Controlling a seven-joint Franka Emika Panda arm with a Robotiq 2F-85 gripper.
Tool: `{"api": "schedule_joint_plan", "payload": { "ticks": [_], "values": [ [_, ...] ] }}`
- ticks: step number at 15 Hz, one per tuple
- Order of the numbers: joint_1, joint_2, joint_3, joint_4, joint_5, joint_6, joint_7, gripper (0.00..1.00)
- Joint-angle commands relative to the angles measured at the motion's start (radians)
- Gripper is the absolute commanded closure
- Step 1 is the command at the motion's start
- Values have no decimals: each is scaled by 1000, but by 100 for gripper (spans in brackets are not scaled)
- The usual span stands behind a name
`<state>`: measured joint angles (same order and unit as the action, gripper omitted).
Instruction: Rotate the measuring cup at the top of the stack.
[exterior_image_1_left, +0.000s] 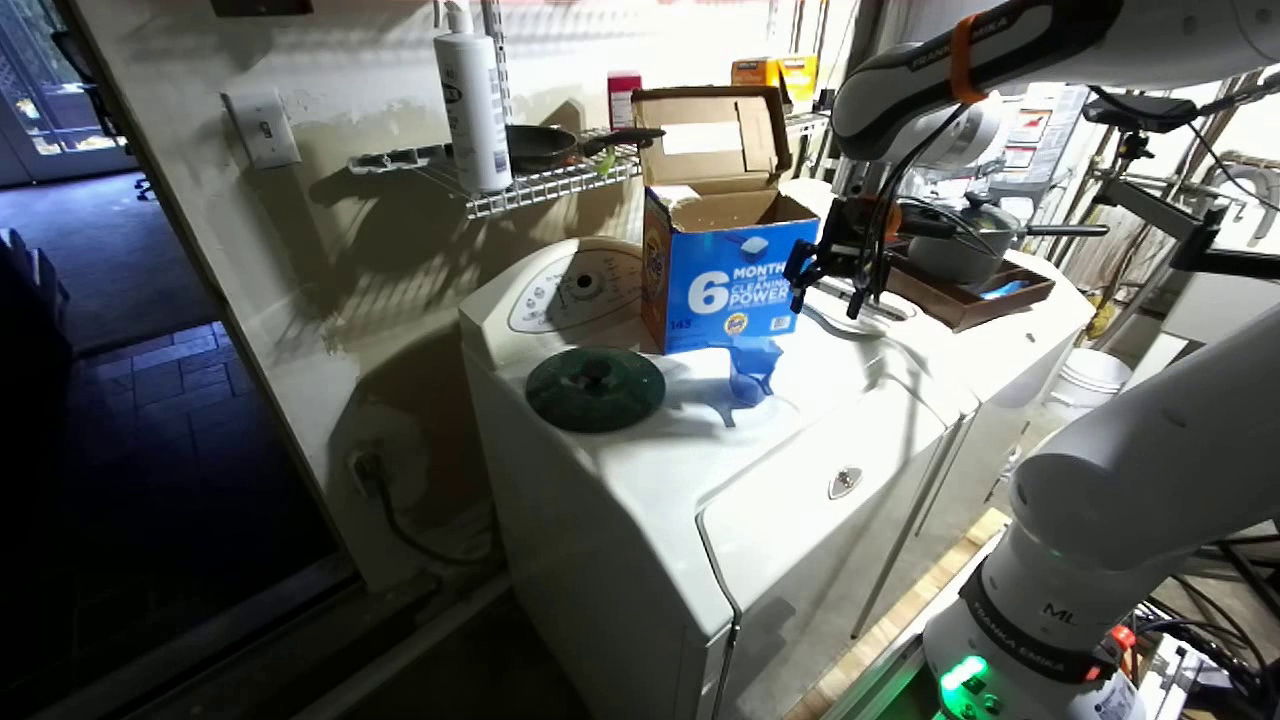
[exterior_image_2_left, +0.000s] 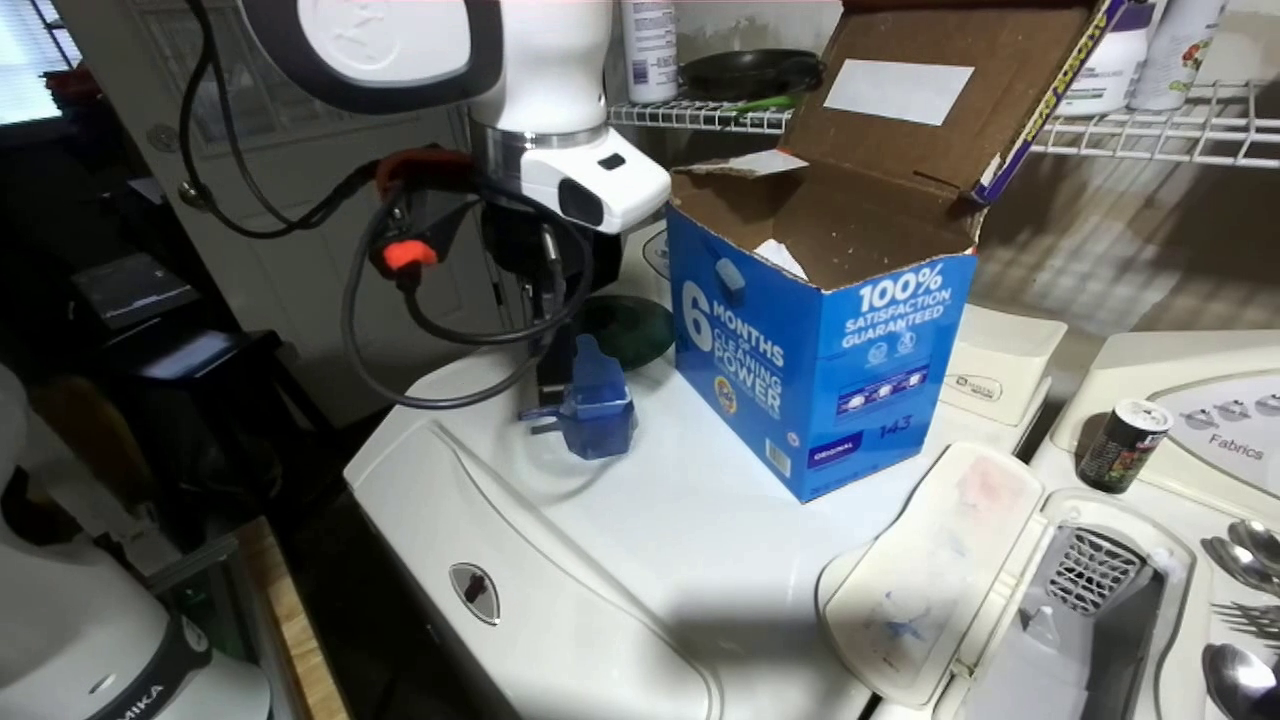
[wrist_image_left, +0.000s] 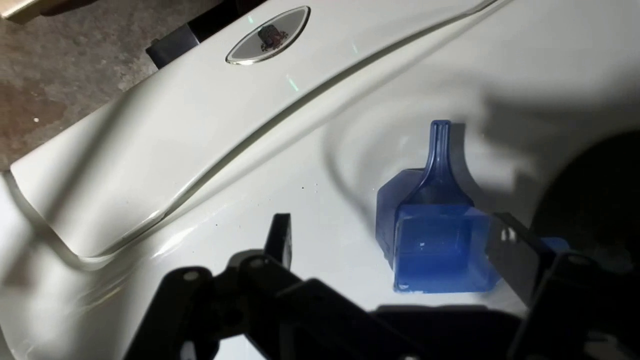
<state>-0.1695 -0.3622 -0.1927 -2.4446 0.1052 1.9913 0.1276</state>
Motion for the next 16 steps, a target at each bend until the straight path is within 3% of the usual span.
{"api": "schedule_joint_plan", "payload": {
  "ticks": [1,8,16],
  "values": [
    [0,107,-7,68,29,3,-48,0],
    [3,224,-5,100,57,102,-52,0],
    [11,310,5,138,159,115,-84,0]
  ]
}}
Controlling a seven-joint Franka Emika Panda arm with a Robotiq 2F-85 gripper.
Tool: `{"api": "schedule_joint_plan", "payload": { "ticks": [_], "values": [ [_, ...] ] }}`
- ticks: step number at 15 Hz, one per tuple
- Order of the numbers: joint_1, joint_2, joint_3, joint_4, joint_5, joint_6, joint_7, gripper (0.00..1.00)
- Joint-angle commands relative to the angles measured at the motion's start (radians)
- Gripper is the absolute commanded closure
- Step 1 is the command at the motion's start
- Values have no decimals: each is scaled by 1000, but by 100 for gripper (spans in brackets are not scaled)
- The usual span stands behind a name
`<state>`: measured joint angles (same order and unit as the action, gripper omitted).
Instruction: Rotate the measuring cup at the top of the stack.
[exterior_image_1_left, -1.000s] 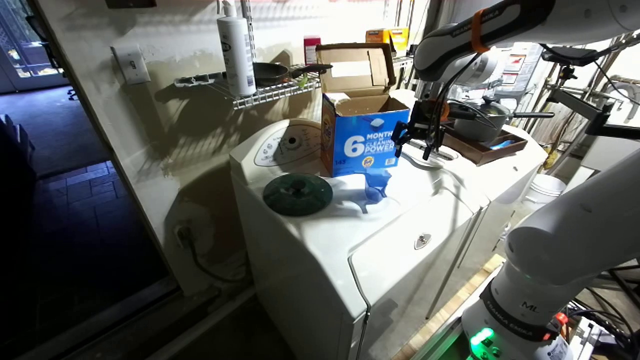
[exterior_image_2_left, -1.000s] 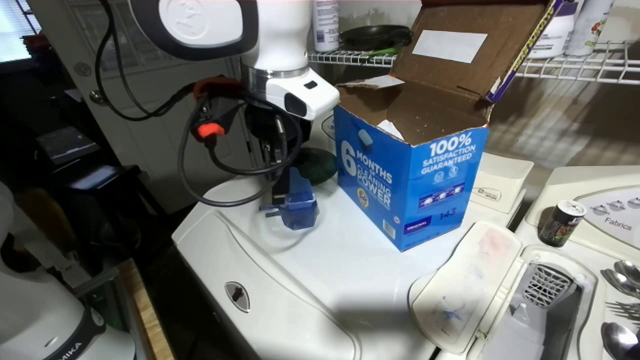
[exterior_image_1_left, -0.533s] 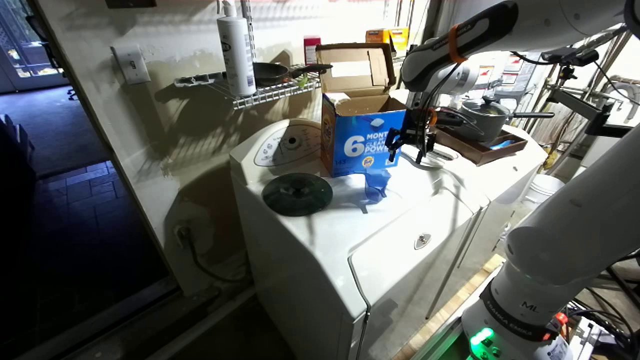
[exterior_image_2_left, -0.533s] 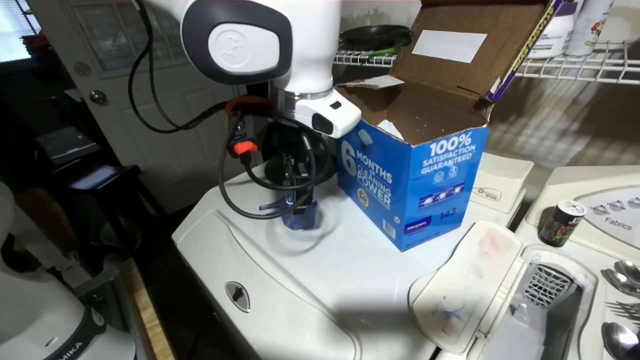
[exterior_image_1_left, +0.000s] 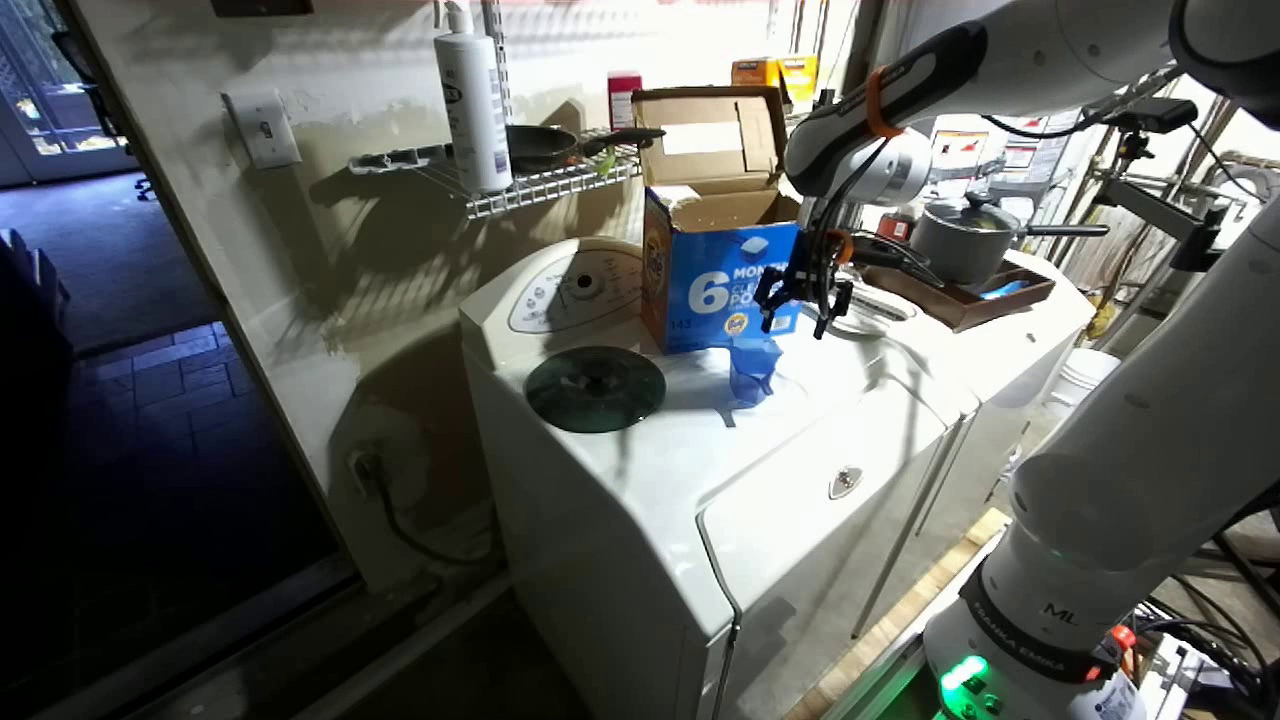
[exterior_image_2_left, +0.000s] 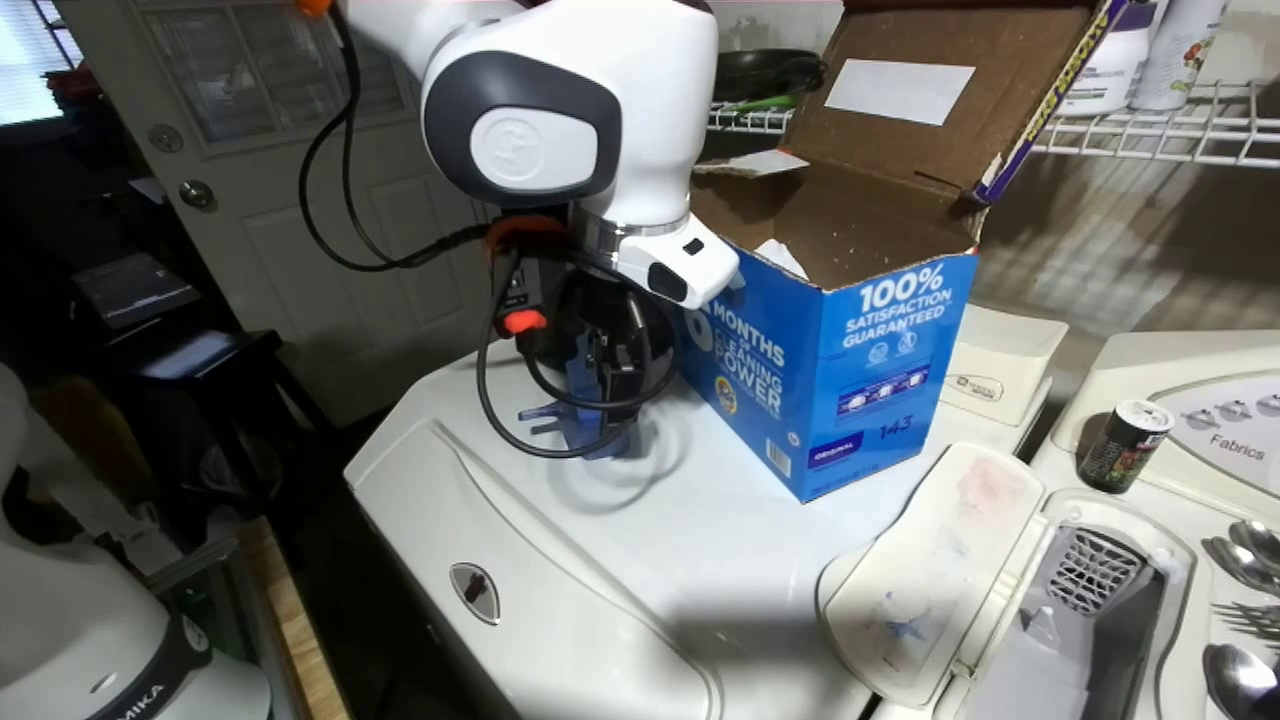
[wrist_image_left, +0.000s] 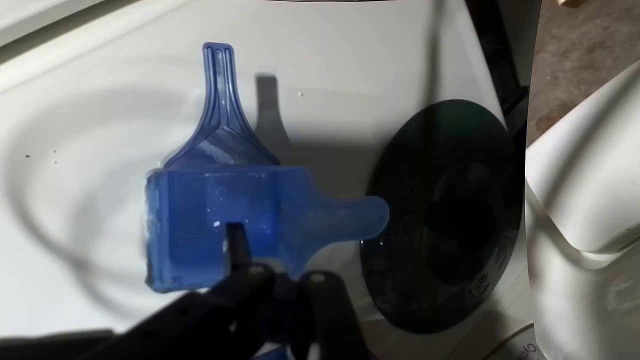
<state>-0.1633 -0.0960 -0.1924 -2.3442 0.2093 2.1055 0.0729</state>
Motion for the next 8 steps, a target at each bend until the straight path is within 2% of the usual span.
{"api": "schedule_joint_plan", "payload": {
  "ticks": [1,3,5,8],
  "values": [
    [5,52,6,43,65,-1,-32,2],
    [5,65,10,53,84,-3,-33,12],
    [5,77,13,59,97,-3,-33,31],
    [5,89,16,67,109,-4,-32,52]
  ]
}}
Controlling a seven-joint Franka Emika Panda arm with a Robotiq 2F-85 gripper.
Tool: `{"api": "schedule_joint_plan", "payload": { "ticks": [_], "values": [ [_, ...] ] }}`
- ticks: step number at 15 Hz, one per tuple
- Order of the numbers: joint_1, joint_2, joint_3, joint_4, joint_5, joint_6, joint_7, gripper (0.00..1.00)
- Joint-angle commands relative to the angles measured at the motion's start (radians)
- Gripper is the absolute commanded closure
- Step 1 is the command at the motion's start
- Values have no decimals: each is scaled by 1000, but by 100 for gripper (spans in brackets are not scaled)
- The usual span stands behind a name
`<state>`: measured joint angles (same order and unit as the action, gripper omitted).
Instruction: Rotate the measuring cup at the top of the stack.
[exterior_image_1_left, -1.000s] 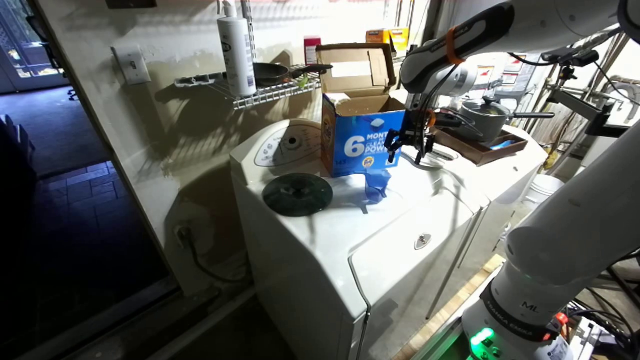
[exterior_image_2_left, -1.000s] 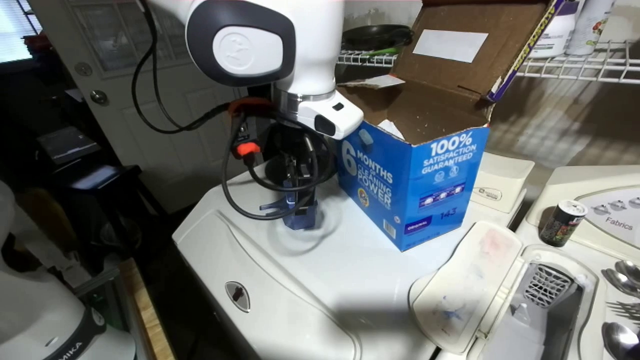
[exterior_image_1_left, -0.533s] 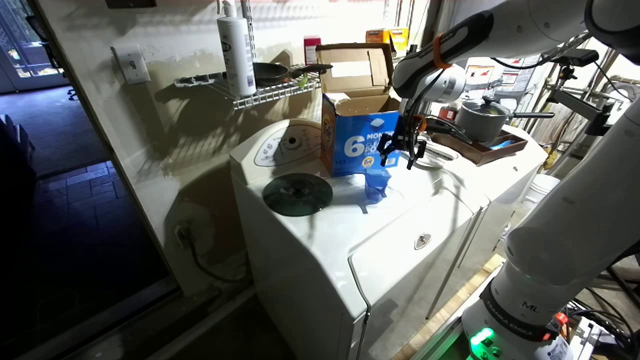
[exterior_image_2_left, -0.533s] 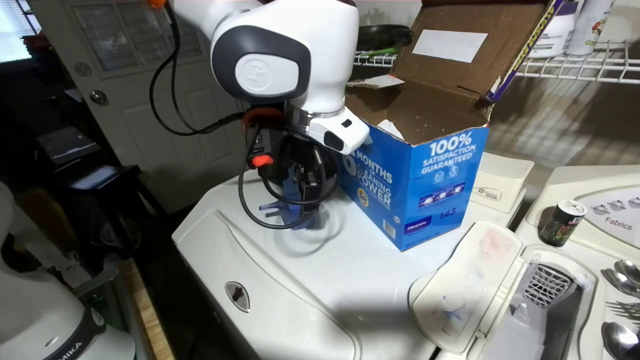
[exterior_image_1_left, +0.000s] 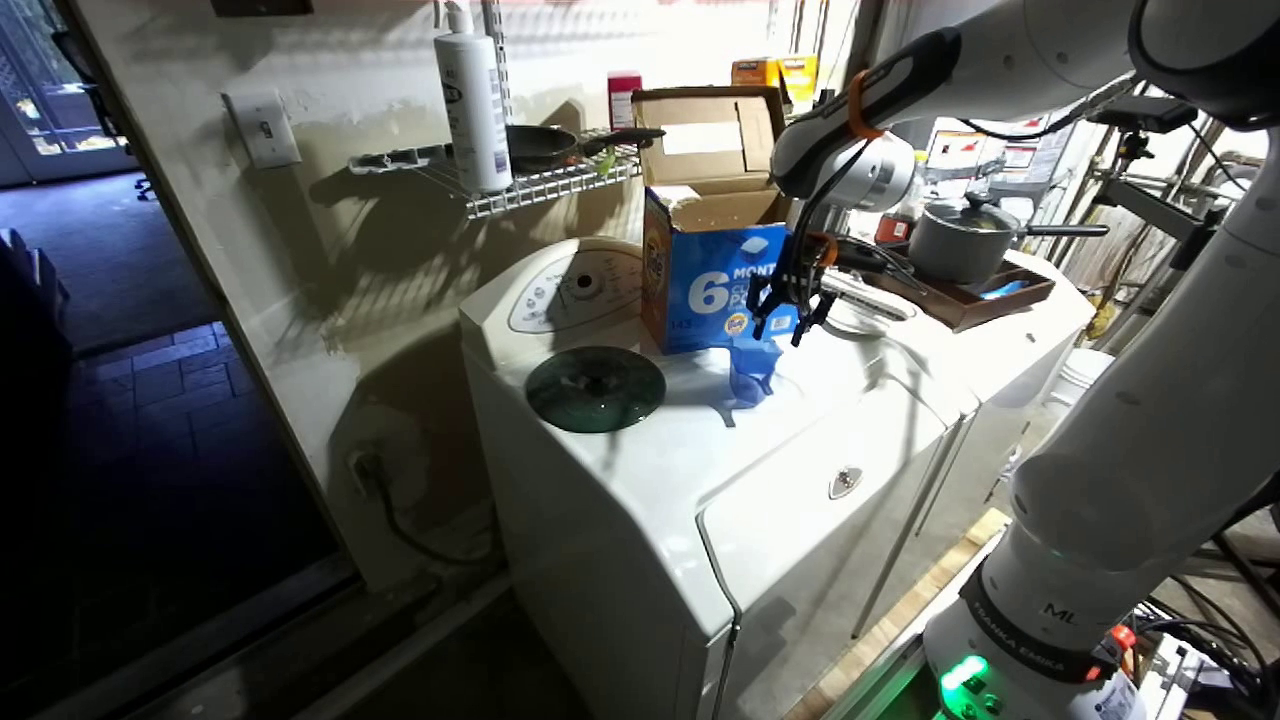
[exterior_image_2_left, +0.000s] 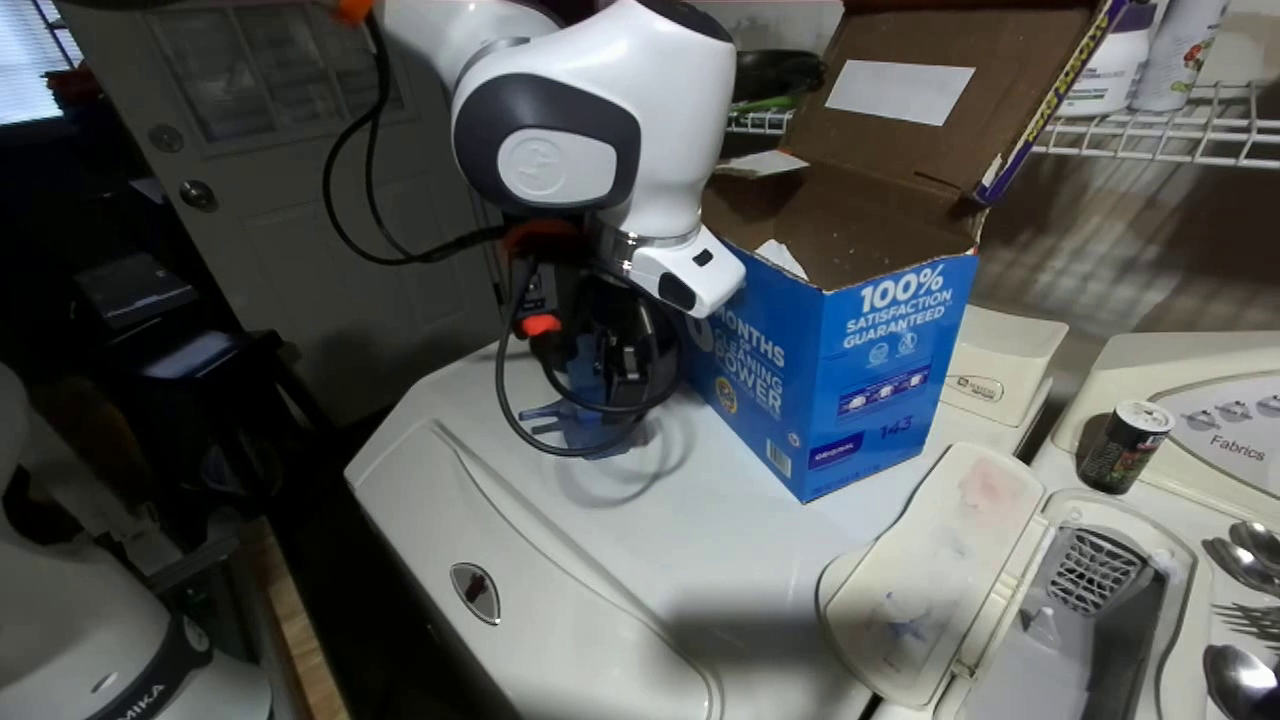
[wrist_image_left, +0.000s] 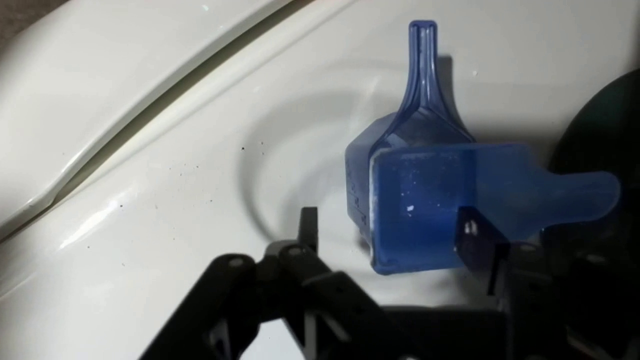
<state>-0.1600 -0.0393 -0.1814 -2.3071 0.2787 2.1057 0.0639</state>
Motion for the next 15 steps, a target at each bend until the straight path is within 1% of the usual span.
{"api": "schedule_joint_plan", "payload": {
  "ticks": [1,3,4,5,8,9,11,12,13,15],
  "values": [
    [2,36,6,33,43,-5,-23,45],
    [2,41,7,34,47,-7,-21,35],
    [2,43,8,34,49,-9,-22,33],
    [2,45,8,34,52,-10,-22,34],
    [3,49,9,32,58,-11,-22,66],
    [3,49,10,32,60,-11,-22,75],
    [4,48,11,30,59,-9,-19,88],
    [4,48,12,30,57,-8,-17,96],
    [4,47,13,30,56,-7,-15,99],
    [5,46,15,29,52,-5,-12,100]
  ]
}}
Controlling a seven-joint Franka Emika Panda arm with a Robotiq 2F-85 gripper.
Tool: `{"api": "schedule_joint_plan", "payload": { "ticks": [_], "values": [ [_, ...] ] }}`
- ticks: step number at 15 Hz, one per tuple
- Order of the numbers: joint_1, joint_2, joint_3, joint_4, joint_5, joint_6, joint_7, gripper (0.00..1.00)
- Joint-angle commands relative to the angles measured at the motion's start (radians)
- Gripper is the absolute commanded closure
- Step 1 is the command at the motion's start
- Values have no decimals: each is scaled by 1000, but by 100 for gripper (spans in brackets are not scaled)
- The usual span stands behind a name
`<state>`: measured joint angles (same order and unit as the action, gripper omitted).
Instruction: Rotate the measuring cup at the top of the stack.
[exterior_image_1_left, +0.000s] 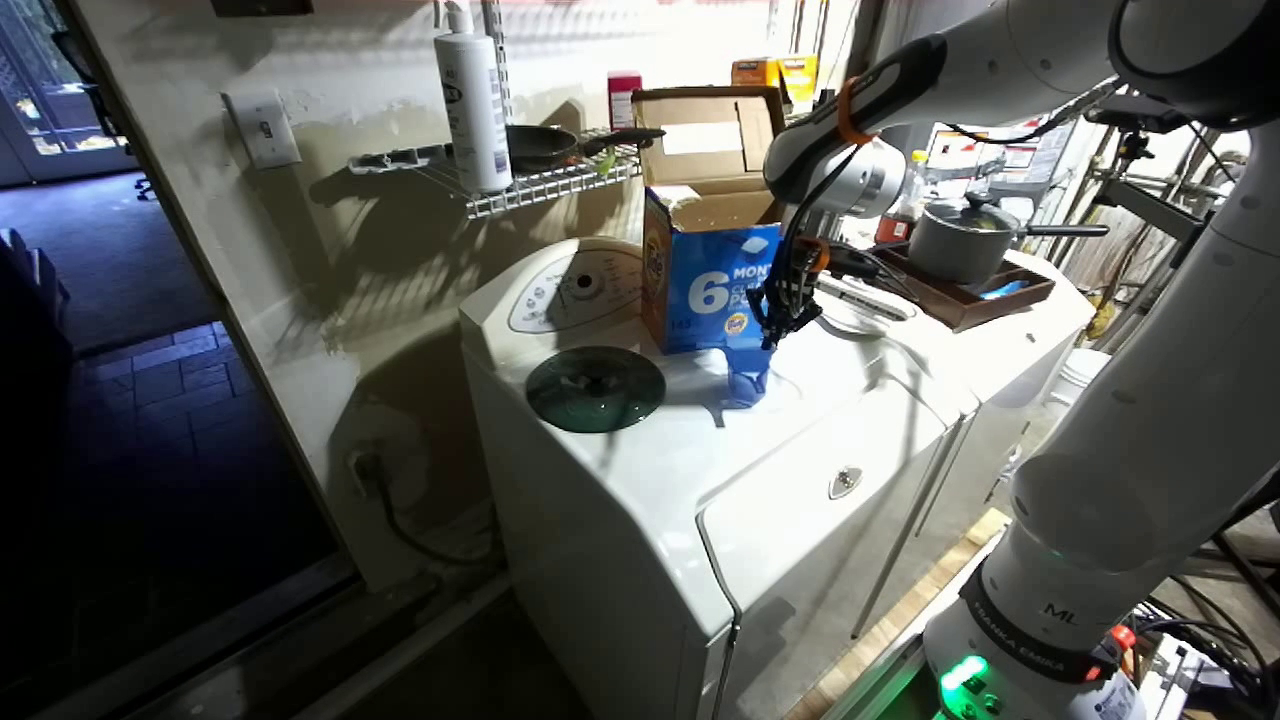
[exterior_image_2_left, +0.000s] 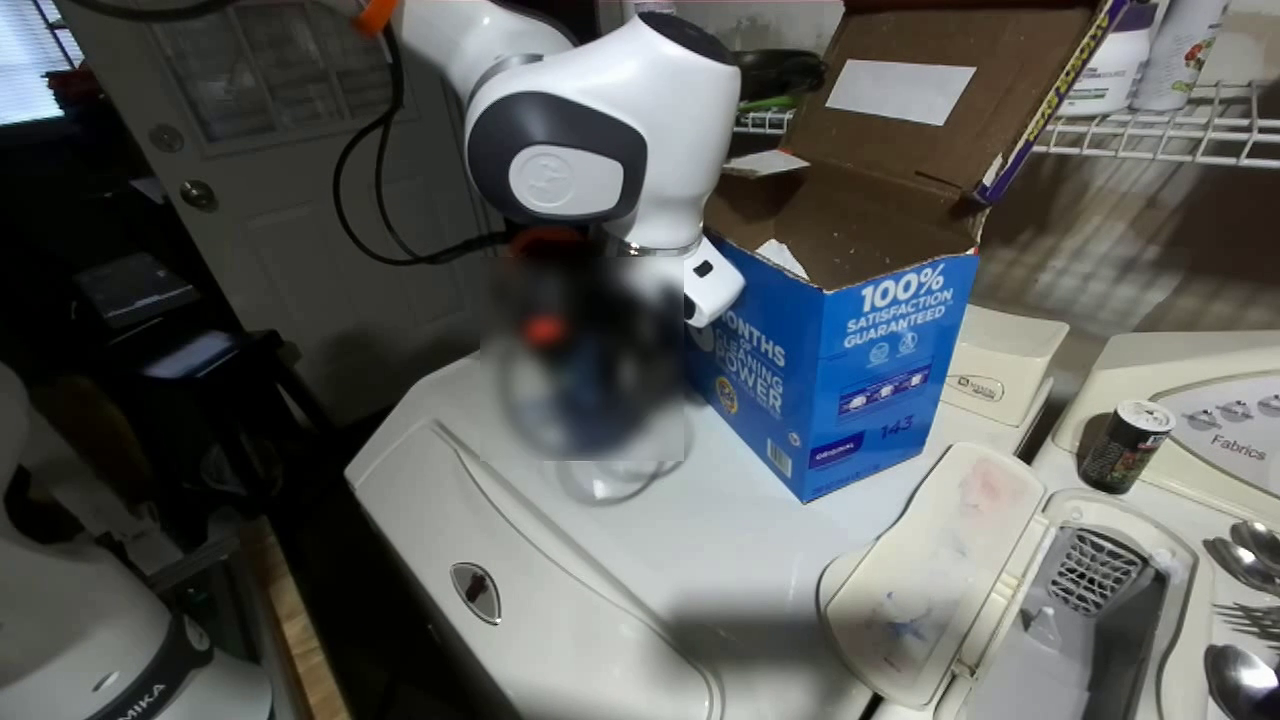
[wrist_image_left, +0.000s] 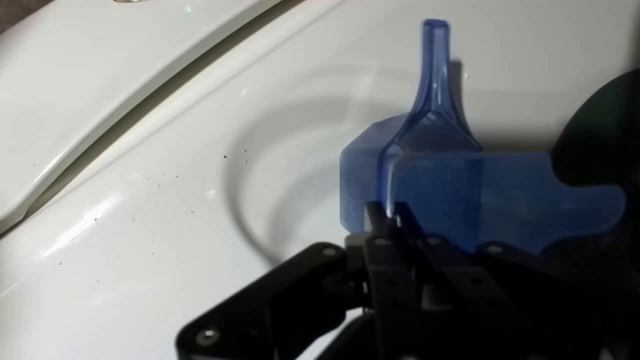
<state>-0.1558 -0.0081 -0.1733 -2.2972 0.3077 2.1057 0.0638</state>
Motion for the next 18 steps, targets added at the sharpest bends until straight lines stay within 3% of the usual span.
{"api": "schedule_joint_plan", "payload": {
  "ticks": [1,18],
  "values": [
    [1,14,7,19,22,-4,-11,100],
    [11,-77,23,6,-31,-22,-37,99]
  ]
}}
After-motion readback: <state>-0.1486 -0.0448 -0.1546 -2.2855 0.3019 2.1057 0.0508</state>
